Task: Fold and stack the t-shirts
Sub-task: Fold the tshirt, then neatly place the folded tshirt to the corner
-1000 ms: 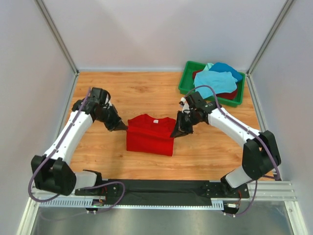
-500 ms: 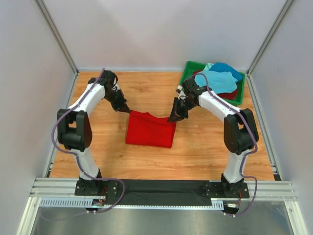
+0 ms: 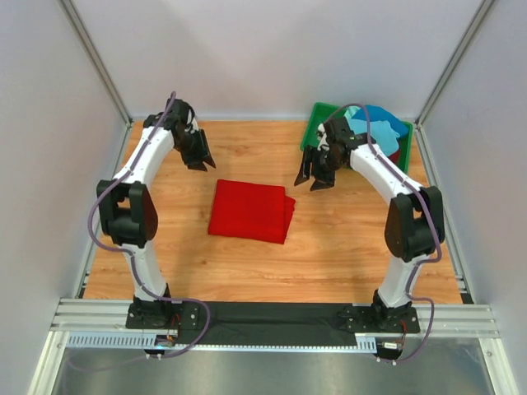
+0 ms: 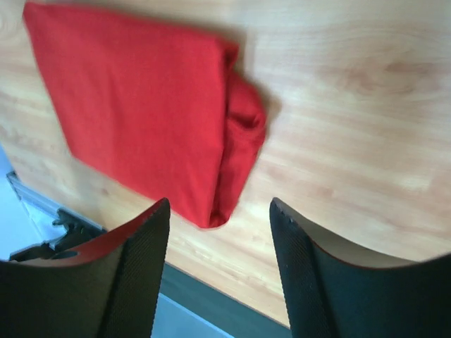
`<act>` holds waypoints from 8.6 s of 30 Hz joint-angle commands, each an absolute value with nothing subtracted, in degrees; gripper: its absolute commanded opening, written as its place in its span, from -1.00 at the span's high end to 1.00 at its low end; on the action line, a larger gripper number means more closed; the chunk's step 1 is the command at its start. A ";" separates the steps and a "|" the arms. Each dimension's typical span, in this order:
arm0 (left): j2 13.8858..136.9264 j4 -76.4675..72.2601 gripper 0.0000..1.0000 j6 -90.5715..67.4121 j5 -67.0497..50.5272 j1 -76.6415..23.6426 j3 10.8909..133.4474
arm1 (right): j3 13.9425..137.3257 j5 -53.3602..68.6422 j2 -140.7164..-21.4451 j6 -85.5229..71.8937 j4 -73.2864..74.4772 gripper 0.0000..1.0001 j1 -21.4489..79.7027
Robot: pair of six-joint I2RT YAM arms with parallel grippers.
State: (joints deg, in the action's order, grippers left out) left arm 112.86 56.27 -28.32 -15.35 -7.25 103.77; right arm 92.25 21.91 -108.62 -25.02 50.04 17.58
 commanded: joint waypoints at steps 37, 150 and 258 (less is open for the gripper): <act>114.15 35.86 0.14 -17.40 -19.07 -7.29 91.14 | 99.31 18.63 -123.66 -18.02 42.62 -0.29 24.79; 98.88 33.21 1.00 -29.71 -21.54 -16.61 58.88 | 77.09 55.11 -120.51 -21.82 36.02 0.99 26.81; 70.49 36.21 0.14 -26.10 -34.80 -7.38 51.33 | 38.06 -14.06 -68.65 -55.65 52.74 0.99 -25.38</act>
State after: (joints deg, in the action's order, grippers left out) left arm 71.66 38.06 -25.47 -32.10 -7.42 51.16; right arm 38.54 -9.17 -71.83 -56.80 49.80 -20.69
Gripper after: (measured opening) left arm 0.429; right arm 0.039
